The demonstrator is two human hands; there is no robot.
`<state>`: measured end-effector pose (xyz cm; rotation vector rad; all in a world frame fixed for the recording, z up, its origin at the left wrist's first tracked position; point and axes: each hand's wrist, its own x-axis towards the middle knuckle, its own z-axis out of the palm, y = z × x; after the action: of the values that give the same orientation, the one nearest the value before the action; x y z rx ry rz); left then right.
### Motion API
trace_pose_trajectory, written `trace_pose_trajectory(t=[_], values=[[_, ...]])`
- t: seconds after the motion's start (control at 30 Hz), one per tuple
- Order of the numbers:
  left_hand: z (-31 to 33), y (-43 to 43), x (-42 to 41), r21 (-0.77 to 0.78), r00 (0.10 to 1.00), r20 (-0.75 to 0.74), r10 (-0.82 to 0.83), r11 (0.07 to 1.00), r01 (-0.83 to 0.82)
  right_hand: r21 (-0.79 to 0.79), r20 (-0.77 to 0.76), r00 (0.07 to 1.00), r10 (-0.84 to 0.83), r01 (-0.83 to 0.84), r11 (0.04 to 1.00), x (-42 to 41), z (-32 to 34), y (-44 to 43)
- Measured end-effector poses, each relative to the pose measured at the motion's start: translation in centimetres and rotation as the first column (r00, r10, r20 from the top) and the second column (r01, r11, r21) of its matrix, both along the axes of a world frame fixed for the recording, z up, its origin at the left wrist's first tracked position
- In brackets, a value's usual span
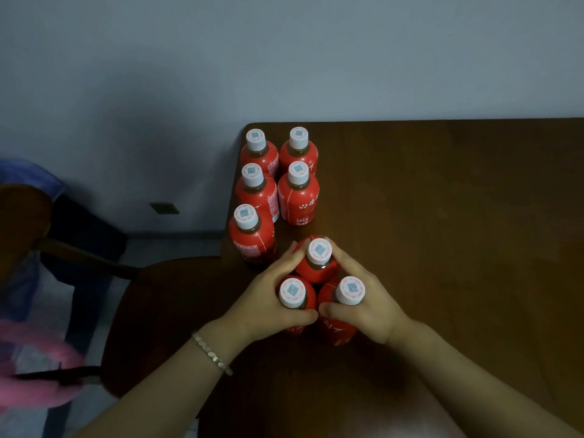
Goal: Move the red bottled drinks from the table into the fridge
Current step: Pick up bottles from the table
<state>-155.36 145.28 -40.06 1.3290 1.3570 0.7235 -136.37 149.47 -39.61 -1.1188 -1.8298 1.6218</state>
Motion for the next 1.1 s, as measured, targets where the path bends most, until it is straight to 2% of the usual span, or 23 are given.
trace_pose_trajectory(t=[0.23, 0.47, 0.8, 0.93, 0.97, 1.07, 1.1], values=[[1.8, -0.3, 1.7, -0.013, 0.994, -0.047, -0.097, 0.995, 0.097, -0.048, -0.066, 0.989, -0.133, 0.130, 0.990, 1.9, 0.5, -2.3], [6.9, 1.4, 6.1, 0.080, 0.969, -0.089, -0.232, 0.968, 0.240, 0.028, -0.097, 0.959, -0.266, 0.270, 0.962, 6.5, 6.0, -3.3], [16.3, -0.7, 22.9, 0.219, 0.823, -0.125, -0.554, 0.794, 0.568, 0.174, -0.146, 0.805, -0.575, 0.593, 0.786, 21.5, 15.2, -12.5], [18.8, -5.1, 31.4, 0.269, 0.745, -0.147, -0.651, 0.698, 0.663, 0.211, -0.135, 0.737, -0.663, 0.675, 0.707, 28.7, 17.8, -18.7], [20.0, -8.6, 36.8, 0.296, 0.697, -0.145, -0.702, 0.642, 0.708, 0.226, -0.120, 0.690, -0.714, 0.719, 0.657, 33.2, 19.1, -23.4], [20.3, -10.8, 40.3, 0.283, 0.663, -0.097, -0.742, 0.618, 0.733, 0.222, -0.082, 0.655, -0.751, 0.747, 0.627, 36.1, 20.0, -26.4], [20.6, -13.1, 43.7, 0.307, 0.631, -0.099, -0.770, 0.579, 0.755, 0.213, -0.100, 0.622, -0.777, 0.776, 0.594, 39.0, 20.7, -29.5]])
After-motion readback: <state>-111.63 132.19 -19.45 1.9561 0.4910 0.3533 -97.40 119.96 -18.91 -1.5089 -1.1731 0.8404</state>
